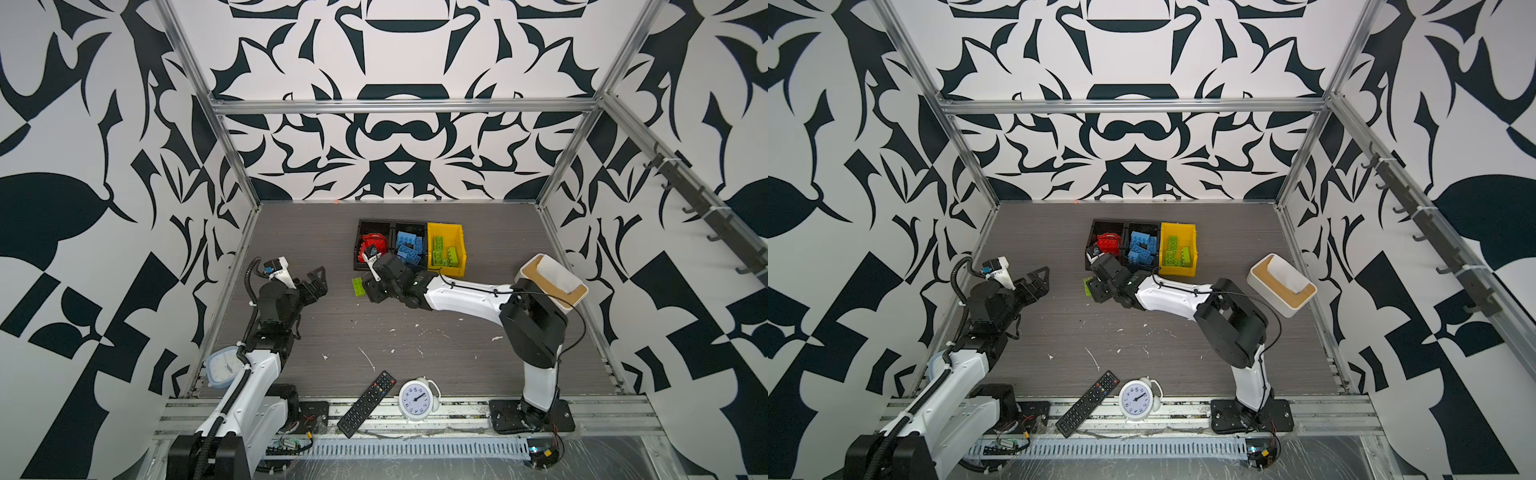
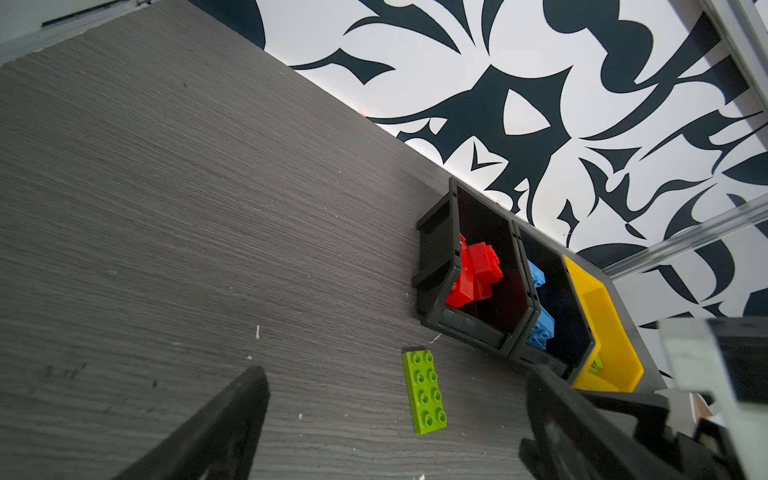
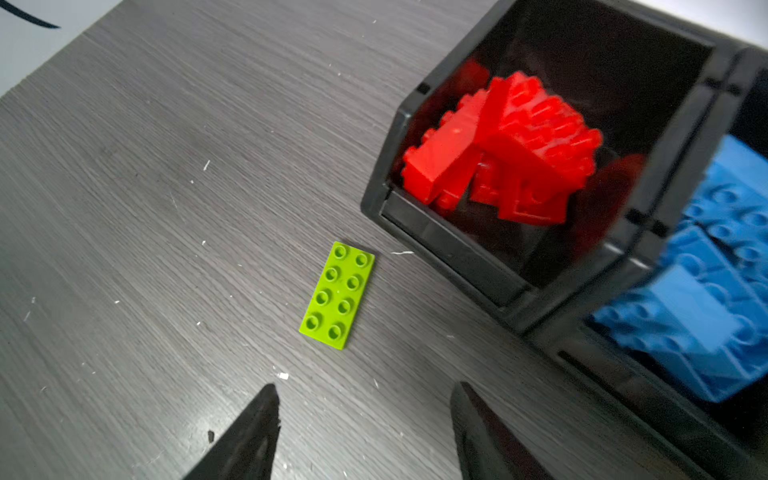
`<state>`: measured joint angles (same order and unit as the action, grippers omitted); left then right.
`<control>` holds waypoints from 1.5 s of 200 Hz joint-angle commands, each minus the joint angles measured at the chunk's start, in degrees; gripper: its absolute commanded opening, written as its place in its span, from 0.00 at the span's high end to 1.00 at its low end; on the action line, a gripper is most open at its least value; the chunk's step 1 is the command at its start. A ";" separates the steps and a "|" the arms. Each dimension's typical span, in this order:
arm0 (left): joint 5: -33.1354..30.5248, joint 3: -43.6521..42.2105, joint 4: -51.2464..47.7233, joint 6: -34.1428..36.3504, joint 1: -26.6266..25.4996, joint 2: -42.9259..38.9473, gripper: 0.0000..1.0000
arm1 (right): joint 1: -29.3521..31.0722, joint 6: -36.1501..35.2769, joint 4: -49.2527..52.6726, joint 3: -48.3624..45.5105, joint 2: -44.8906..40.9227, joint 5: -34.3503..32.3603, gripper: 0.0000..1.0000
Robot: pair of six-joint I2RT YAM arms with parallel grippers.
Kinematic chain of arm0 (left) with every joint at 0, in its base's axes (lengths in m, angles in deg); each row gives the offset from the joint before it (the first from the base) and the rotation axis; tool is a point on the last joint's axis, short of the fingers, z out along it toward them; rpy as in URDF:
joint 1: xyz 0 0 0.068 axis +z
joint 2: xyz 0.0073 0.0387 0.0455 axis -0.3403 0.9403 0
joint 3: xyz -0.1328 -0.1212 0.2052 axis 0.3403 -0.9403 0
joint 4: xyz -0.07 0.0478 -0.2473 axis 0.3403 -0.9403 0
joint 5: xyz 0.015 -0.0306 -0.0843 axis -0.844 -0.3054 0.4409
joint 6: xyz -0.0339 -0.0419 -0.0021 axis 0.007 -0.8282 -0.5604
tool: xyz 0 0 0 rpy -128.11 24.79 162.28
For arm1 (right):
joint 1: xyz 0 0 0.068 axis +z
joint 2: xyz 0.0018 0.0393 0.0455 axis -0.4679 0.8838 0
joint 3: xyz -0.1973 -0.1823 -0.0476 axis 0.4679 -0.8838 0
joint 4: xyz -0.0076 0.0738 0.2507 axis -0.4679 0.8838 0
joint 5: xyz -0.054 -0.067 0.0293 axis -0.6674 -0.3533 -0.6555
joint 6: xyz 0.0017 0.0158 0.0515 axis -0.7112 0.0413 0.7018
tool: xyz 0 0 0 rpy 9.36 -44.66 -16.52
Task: Sort the legos into containers by color
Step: 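Move the right gripper to the last flat lime-green plate and grasp it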
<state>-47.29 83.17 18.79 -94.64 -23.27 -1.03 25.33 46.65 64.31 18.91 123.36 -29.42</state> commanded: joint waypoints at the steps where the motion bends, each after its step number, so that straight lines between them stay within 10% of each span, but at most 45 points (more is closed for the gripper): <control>1: -1.31 -1.03 -0.98 0.52 0.19 -0.80 0.01 | 0.98 -0.10 -0.99 4.37 2.35 -0.48 0.32; 152: -1.26 -1.25 -1.63 1.05 0.20 -2.69 0.01 | 1.23 0.38 -0.61 12.44 14.99 -5.13 0.38; 300: -1.36 -1.24 -1.54 0.96 0.15 -2.18 0.01 | 1.20 -3.33 -3.64 2.30 3.82 1.00 0.78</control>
<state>-48.41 83.17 17.50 -94.05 -23.27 -3.04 26.58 45.01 62.34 22.28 132.87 -31.56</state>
